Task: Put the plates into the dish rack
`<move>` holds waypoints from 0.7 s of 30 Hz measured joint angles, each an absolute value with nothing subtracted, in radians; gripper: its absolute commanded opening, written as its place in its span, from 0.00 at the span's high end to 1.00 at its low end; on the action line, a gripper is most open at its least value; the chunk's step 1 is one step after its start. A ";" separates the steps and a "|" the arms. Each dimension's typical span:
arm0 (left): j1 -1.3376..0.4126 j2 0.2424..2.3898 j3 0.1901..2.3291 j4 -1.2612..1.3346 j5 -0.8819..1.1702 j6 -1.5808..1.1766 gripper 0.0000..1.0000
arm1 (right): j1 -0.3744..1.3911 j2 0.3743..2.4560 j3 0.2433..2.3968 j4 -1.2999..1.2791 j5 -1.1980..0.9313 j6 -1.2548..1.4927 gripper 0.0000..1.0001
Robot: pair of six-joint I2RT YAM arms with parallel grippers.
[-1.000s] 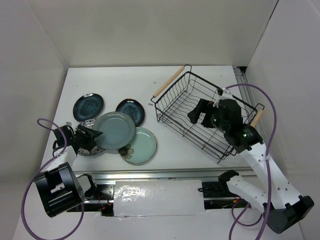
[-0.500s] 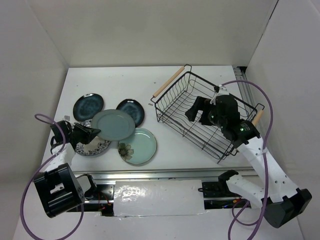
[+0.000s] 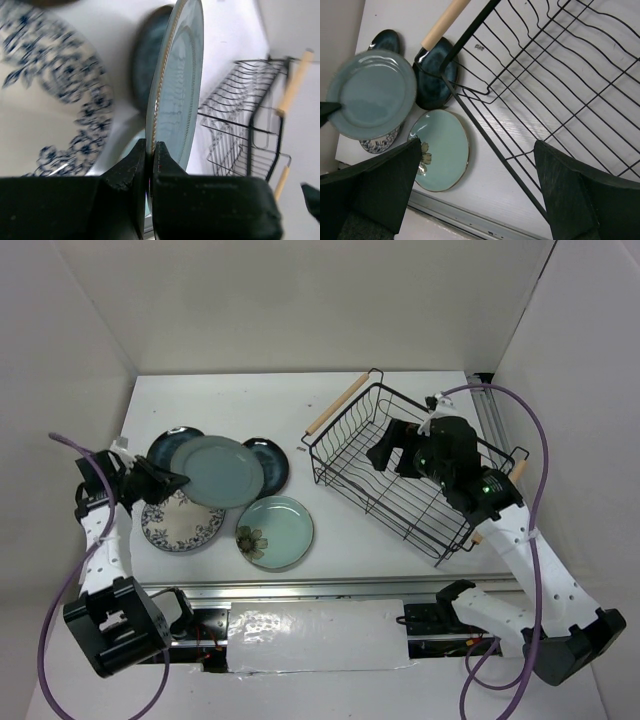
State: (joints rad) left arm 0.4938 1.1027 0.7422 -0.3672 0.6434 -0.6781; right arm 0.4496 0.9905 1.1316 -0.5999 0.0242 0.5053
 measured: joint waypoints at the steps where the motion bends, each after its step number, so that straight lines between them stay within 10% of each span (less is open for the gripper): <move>1: 0.494 1.097 0.785 -0.389 0.664 -0.661 1.00 | 0.450 0.992 1.137 -0.600 0.024 0.503 0.00; 21: 0.397 1.056 1.309 -0.559 1.257 -0.451 1.00 | 0.562 1.146 1.389 -0.514 -0.436 0.391 0.03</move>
State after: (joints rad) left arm 0.3969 1.0565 1.3094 -0.5587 1.2568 -0.4515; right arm 0.5617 1.1458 1.3888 -0.5144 -0.4358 0.3912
